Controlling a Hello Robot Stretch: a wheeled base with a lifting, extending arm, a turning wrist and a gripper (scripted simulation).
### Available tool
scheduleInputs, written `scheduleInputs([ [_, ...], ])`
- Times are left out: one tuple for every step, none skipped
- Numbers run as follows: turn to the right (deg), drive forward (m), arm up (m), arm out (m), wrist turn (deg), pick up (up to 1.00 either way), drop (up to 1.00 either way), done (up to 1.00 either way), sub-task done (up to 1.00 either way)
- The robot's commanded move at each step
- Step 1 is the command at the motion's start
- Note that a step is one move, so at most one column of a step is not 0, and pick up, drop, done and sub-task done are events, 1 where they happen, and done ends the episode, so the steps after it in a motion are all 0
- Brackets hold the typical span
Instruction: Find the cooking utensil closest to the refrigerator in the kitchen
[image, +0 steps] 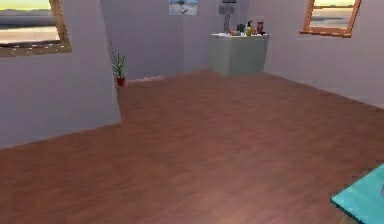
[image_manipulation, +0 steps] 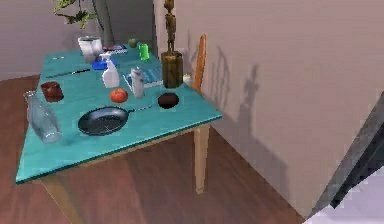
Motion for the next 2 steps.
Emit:
scheduleInputs([
  [0.0, 0.45, 0.00, 0.00, 0.0, 0.00, 0.00, 0.00, 0.00],
  [3.0, 0.00, 0.00, 0.00, 0.0, 0.00, 0.00, 0.00, 0.00],
])
